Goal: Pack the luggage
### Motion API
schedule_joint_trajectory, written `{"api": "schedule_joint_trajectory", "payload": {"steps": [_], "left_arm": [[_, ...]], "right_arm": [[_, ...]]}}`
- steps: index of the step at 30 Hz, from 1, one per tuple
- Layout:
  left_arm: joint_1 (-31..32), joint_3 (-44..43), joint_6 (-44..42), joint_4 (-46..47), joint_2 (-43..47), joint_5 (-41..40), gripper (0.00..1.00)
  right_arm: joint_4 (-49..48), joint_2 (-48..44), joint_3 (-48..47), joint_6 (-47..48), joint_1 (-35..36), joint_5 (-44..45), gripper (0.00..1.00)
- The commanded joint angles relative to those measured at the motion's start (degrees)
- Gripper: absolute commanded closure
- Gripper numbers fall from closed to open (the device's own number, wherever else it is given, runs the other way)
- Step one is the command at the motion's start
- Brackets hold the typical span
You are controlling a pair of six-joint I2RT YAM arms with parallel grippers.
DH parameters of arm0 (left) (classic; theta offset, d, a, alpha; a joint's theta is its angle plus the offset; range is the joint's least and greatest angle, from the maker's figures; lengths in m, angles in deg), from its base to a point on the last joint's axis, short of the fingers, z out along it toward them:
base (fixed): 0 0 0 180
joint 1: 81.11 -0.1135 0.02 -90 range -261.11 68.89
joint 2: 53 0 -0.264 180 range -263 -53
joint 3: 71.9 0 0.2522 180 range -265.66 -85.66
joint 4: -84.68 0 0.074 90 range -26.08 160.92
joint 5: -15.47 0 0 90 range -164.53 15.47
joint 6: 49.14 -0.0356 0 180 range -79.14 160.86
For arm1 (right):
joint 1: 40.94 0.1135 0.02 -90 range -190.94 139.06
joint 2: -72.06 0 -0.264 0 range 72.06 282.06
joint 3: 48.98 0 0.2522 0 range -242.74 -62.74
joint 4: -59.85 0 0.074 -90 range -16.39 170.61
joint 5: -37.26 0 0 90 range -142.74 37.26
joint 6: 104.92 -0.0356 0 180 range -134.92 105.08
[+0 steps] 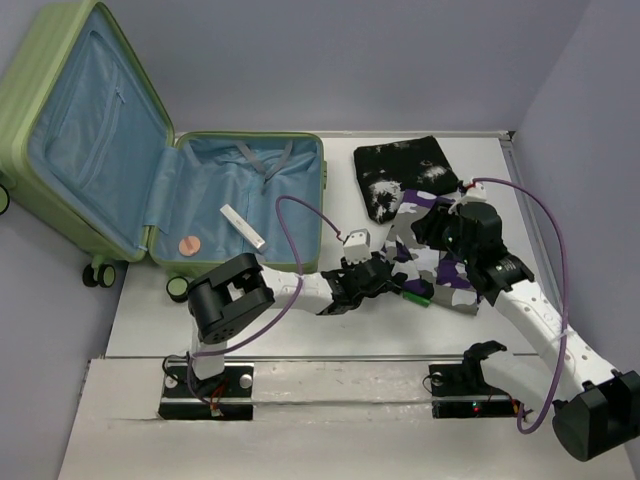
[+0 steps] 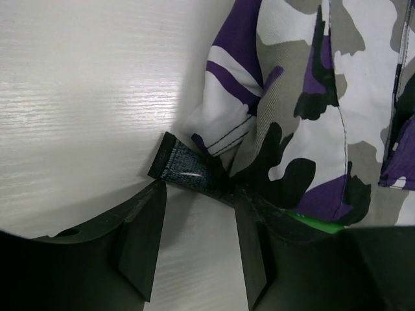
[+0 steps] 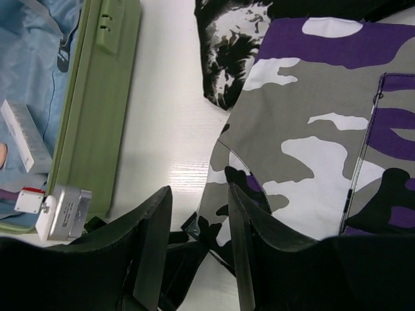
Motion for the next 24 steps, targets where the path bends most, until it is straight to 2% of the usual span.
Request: {"api": "schedule_joint_trajectory", "payload": {"steps": [1, 6, 8, 9, 10, 12, 14, 15, 18, 21, 22, 24], "left_arm": [[-0.91, -1.7, 1.73, 3.45, -1.21, -3.12, 0.46], [-1.44, -0.47, 2.96, 4.41, -2.18, -3.47, 0.52], [-1.7, -0.47, 3.14, 4.41, -2.79, -4.0, 0.59], [-1.88, -0.47, 3.14, 4.41, -3.05, -4.26, 0.67], [-2.05, -0.56, 3.14, 4.41, -3.32, -4.26, 0.67], [-2.4, -0.65, 2.97, 4.15, -4.11, -4.0, 0.66], [-2.49, -0.64, 2.7, 3.89, -4.9, -3.56, 0.58], [-2.67, -0.56, 2.61, 3.8, -5.08, -3.47, 0.48], [-2.76, 0.23, 2.61, 3.97, -5.17, -2.95, 0.43], [-2.76, 0.76, 1.56, 4.15, -5.08, -2.16, 0.42], [-2.67, 0.67, 1.04, 4.15, -5.08, -1.98, 0.45], [-2.67, 0.76, 0.68, 4.06, -5.25, -1.72, 0.57]], "right_arm": [[-1.61, -0.61, 0.42, 1.26, -0.24, -2.06, 0.54], [-1.96, 0.01, 0.51, 1.17, -0.24, -4.08, 0.54], [-2.14, 0.18, 0.51, 1.08, -0.24, -4.43, 0.54], [-2.23, 0.18, 0.51, 1.08, -0.24, -4.7, 0.54], [-2.32, 0.27, 0.51, 0.99, -0.24, -4.87, 0.54], [-2.32, 0.36, 0.51, 0.99, -0.24, -5.22, 0.54], [-2.41, 0.36, 0.69, 0.91, -0.24, -5.58, 0.54], [-2.49, 0.36, 0.78, 0.82, -0.24, -5.67, 0.54], [-2.58, 0.62, 0.95, 0.82, -0.24, -5.93, 0.54], [-2.84, 0.97, 0.95, 0.64, -0.24, -6.19, 0.54], [-2.93, 0.97, 0.95, 0.64, -0.24, -6.19, 0.54], [-3.11, 1.06, 0.95, 0.64, -0.24, -6.63, 0.54]]}}
